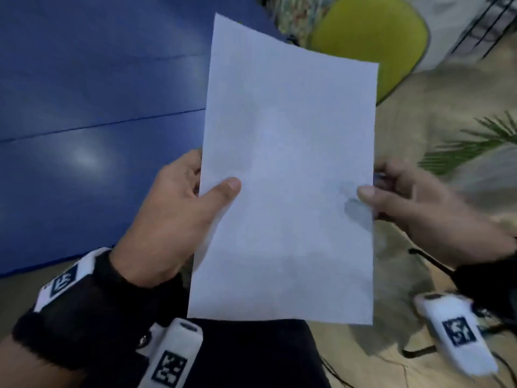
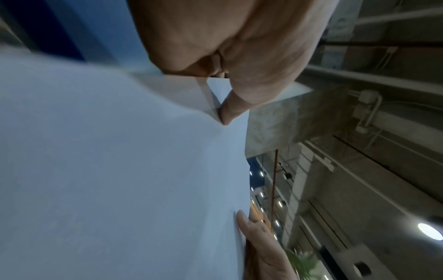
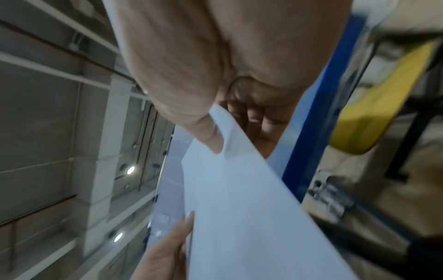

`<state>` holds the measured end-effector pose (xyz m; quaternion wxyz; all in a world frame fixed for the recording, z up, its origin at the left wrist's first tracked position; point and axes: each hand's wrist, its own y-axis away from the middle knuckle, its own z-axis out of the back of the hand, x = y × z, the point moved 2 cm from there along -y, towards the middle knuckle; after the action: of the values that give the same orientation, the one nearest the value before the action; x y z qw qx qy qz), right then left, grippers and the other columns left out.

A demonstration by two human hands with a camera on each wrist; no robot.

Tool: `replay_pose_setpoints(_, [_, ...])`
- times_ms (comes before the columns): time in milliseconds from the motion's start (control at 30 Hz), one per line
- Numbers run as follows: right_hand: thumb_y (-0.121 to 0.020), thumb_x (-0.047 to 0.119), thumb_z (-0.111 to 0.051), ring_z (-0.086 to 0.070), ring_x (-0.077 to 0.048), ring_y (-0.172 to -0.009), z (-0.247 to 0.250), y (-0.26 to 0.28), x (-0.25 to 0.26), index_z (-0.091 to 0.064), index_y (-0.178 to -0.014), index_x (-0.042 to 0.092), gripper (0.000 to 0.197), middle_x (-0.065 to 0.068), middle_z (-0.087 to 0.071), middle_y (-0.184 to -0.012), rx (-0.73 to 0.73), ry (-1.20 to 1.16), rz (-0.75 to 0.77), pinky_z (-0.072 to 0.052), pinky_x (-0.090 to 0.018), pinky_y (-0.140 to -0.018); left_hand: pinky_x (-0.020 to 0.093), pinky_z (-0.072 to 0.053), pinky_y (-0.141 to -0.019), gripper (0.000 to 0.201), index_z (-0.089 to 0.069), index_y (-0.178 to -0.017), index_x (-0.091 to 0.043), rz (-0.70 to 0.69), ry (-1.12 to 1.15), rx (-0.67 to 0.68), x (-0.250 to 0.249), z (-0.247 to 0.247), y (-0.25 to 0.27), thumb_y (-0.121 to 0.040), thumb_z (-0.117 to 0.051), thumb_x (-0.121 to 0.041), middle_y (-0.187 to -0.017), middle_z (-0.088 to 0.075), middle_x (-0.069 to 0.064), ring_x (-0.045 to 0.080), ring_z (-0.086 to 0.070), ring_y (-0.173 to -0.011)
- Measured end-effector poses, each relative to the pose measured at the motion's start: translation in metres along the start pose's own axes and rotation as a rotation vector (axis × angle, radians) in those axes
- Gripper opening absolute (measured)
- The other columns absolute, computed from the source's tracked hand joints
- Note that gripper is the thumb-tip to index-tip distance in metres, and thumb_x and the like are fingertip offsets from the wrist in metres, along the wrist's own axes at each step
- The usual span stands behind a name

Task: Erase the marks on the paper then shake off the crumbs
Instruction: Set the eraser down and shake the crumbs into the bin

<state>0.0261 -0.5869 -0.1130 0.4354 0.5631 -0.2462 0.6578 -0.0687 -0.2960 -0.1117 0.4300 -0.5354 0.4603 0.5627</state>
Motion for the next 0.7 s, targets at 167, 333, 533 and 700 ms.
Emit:
replay_pose_setpoints(167, [-0.104,0.006,-0.059,-0.072,-0.020,-0.122,-0.102,-0.055,0.041,-0.059,-0.141,0.016,0.039,0.004,-0.073,-0.135,0.139,-0.081,0.079,-0.059,-0.046,-0.102,0.047,-0.059,-0.100,0.045,-0.052,-0.144,-0.018,0.067,-0.081,-0.164,-0.007,0.088,0.012,-0.102,-0.067,-0.008,-0.128,-0.074,-0.003,0.019,-0.074,-0.113])
replay_pose_setpoints(333, [-0.099,0.019,-0.073,-0.073,-0.012,-0.113,-0.156,-0.127,0.059,-0.056,-0.138,0.019,0.043,0.006,-0.073,-0.129,0.052,0.143,0.116,-0.058,-0.044,-0.103,0.043,-0.058,-0.096,0.104,-0.021,-0.157,-0.056,0.186,-0.424,-0.195,-0.014,0.167,0.019,-0.089,-0.079,-0.003,-0.124,-0.070,-0.001,0.014,-0.075,-0.105])
replay_pose_setpoints(533, [-0.093,0.028,-0.079,-0.071,-0.020,-0.107,-0.193,-0.178,0.069,-0.040,-0.150,0.022,0.070,0.001,-0.073,-0.118,0.102,0.395,0.055,-0.056,-0.046,-0.102,0.061,-0.059,-0.091,0.067,-0.064,-0.138,-0.033,0.270,-0.523,-0.206,-0.001,0.203,0.009,-0.086,-0.072,0.008,-0.125,-0.070,-0.002,0.041,-0.074,-0.096])
replay_pose_setpoints(700, [-0.078,0.063,-0.081,-0.044,-0.021,-0.145,-0.198,-0.166,0.082,-0.037,-0.159,0.026,0.099,0.002,-0.041,-0.159,0.160,0.781,0.113,-0.041,-0.041,-0.117,0.014,-0.055,-0.088,0.060,-0.062,-0.143,-0.022,0.248,-0.684,-0.208,0.006,0.211,-0.002,-0.089,-0.074,0.001,-0.117,-0.064,-0.016,-0.002,-0.067,-0.084])
